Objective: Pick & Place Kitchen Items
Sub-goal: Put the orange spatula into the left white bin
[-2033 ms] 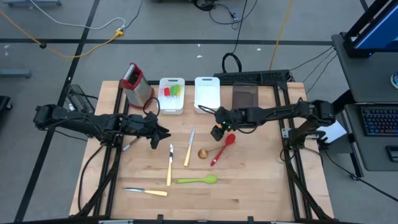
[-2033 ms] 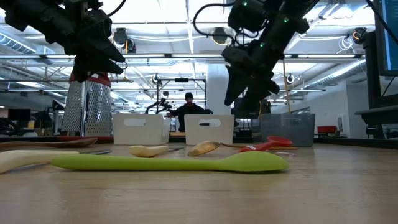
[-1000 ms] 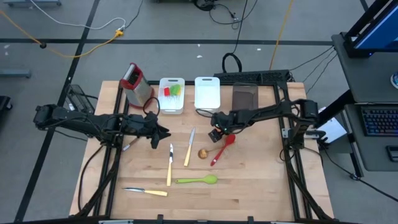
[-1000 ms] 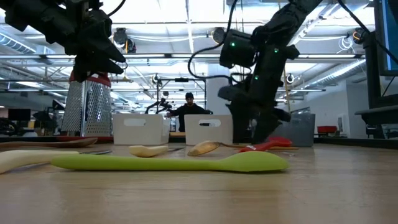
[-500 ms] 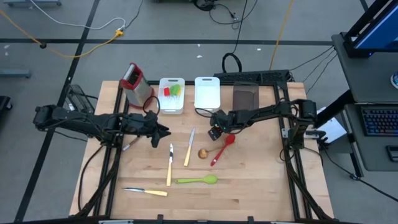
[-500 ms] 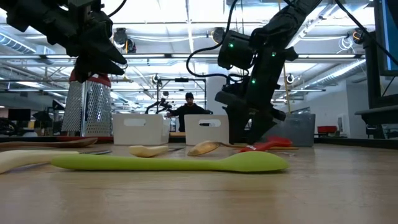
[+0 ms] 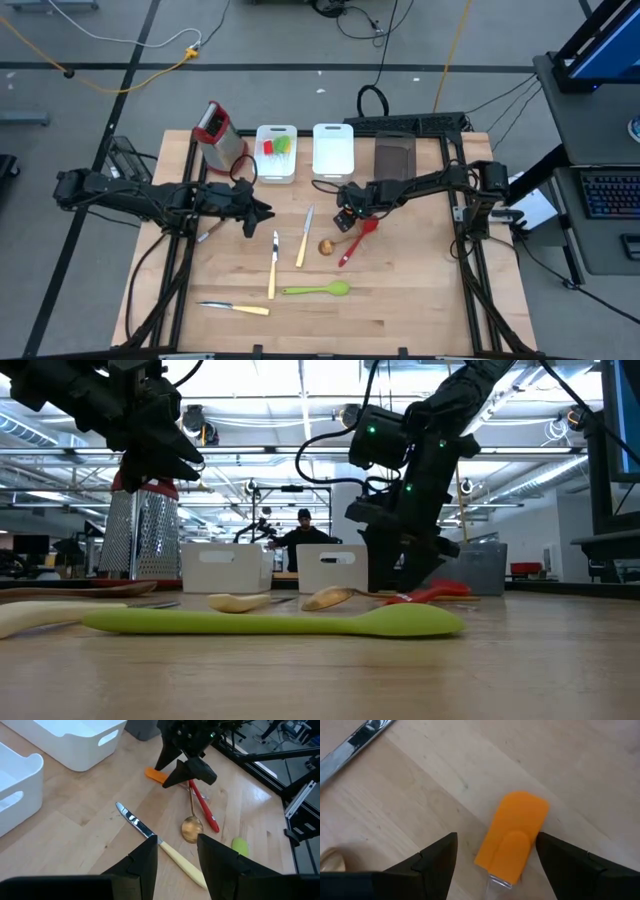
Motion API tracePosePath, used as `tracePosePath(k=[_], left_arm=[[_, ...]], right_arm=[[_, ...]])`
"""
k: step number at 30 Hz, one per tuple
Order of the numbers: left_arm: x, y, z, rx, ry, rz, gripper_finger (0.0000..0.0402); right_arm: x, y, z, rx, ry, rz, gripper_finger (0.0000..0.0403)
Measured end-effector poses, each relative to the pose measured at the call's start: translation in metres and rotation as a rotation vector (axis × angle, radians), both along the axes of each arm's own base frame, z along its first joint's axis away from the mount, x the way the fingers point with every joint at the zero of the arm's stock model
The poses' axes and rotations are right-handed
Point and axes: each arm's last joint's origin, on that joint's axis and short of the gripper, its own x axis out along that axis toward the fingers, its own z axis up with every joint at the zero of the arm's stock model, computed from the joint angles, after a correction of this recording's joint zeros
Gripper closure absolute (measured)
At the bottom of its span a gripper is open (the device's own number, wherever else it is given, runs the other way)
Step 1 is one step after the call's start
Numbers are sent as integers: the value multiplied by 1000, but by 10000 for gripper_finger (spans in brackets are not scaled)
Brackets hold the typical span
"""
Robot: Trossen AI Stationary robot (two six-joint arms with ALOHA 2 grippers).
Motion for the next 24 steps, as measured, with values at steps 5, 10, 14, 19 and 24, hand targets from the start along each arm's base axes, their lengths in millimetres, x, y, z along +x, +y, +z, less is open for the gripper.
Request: tracePosePath(k=[5, 10, 14, 19, 24], left_arm=[[0, 0, 0, 0, 0, 1, 261], [0, 0, 0, -1, 0, 0, 261], [0, 0, 0, -2, 0, 1, 261], [0, 0, 0, -3, -1, 1, 261], [0, 0, 0, -3, 0, 1, 261]], right_arm=[[1, -1, 0, -35, -6, -15, 141], [1, -1, -1, -50, -8, -30, 151], [3, 3, -11, -66, 19, -33, 167], [5, 11, -22, -76, 54, -23, 195], [4, 12, -23, -75, 59, -20, 217]])
